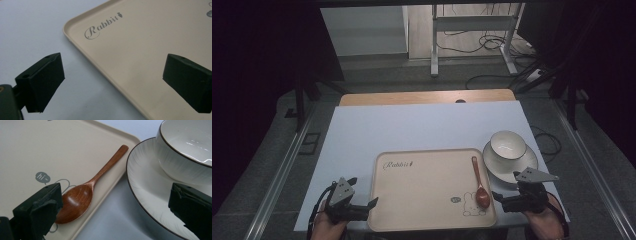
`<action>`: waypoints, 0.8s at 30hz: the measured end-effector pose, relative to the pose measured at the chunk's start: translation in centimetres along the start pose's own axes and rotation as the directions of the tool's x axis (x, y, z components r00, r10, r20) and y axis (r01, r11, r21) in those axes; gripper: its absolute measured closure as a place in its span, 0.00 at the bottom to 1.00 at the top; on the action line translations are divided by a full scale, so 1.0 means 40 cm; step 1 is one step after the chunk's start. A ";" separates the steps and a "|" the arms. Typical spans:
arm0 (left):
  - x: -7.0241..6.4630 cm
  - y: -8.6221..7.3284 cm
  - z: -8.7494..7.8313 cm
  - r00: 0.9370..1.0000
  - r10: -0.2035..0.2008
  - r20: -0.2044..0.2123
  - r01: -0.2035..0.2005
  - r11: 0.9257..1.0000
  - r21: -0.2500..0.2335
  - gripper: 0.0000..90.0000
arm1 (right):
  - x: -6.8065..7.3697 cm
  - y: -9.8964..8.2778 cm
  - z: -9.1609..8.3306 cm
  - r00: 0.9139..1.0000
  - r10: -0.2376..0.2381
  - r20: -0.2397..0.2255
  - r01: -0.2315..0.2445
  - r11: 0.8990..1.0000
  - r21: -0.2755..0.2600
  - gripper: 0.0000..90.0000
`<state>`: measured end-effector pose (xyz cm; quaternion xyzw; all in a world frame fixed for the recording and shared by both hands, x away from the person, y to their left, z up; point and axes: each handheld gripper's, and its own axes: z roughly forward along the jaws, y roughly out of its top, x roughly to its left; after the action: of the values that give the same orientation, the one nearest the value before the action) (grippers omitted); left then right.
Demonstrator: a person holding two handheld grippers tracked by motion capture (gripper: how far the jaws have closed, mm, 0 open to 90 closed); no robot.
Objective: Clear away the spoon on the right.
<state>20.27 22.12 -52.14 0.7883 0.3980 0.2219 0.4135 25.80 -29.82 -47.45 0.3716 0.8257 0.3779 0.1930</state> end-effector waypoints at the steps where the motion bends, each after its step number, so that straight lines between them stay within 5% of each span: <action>1: 0.000 0.000 0.000 1.000 0.000 0.000 0.000 1.000 0.000 0.04 | -0.001 -0.002 -0.002 1.000 0.002 0.001 -0.002 1.000 -0.002 0.00; 24: 0.000 0.000 0.000 1.000 -0.001 -0.002 0.001 1.000 -0.001 0.04 | -0.019 -0.064 -0.044 0.997 0.059 0.052 -0.058 0.998 -0.006 0.00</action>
<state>20.27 22.12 -52.15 0.7877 0.3984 0.2226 0.4138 24.05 -32.36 -48.24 0.4048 0.8084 0.3754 0.2041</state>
